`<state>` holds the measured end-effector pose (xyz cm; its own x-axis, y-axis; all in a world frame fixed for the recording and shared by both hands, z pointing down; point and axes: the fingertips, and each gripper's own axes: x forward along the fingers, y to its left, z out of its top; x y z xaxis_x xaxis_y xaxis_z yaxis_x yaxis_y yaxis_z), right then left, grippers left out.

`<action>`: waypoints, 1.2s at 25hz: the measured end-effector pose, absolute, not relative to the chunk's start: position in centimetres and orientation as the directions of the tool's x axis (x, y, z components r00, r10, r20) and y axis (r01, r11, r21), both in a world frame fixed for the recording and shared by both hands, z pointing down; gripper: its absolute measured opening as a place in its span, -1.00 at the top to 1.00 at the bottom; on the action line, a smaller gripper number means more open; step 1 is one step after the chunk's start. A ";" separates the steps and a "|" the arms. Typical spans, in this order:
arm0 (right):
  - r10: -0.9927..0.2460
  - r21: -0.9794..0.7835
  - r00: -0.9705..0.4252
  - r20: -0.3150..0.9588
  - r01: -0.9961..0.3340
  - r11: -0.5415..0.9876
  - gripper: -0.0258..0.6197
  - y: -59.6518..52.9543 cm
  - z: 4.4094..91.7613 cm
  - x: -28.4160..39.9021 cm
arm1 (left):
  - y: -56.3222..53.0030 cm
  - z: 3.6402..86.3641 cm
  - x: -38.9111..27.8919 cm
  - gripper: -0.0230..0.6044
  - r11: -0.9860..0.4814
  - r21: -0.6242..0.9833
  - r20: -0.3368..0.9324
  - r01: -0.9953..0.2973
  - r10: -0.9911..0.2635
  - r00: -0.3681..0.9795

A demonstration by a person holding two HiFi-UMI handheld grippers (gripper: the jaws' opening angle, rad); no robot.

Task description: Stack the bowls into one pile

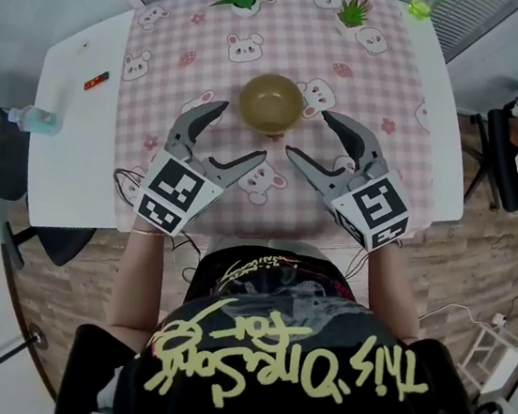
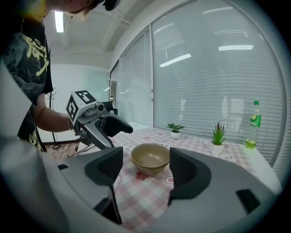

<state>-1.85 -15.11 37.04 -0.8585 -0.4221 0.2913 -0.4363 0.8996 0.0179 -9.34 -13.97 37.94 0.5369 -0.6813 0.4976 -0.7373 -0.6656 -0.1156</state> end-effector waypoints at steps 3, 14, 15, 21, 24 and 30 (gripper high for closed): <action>-0.441 0.004 -0.865 0.240 -0.453 0.891 -0.04 -14.9 35.2 -1.3 | -13.5 35.8 -8.8 -0.33 -0.651 -0.135 0.447 -0.747 -0.713 0.541; -0.492 0.013 -0.868 0.072 -0.492 0.870 0.28 -13.1 28.6 0.7 | -12.0 29.3 -6.6 0.24 -0.589 -0.210 0.258 -0.781 -0.804 0.536; -0.498 0.015 -0.865 0.061 -0.499 0.867 0.34 -13.1 28.2 1.0 | -12.0 29.0 -6.4 0.29 -0.584 -0.211 0.250 -0.783 -0.807 0.535; -0.529 0.015 -0.848 0.014 -0.529 0.848 0.64 -12.9 26.6 2.6 | -12.3 27.5 -5.7 0.64 -0.551 -0.231 0.202 -0.802 -0.834 0.514; -0.549 0.006 -0.836 0.000 -0.549 0.836 0.78 -13.1 26.2 3.3 | -12.4 26.8 -5.9 0.88 -0.517 -0.165 0.146 -0.840 -0.855 0.497; -0.556 -0.005 -0.830 -0.038 -0.556 0.831 0.88 -12.8 25.4 4.2 | -12.0 26.9 -5.4 0.94 -0.533 -0.166 0.154 -0.830 -0.845 0.512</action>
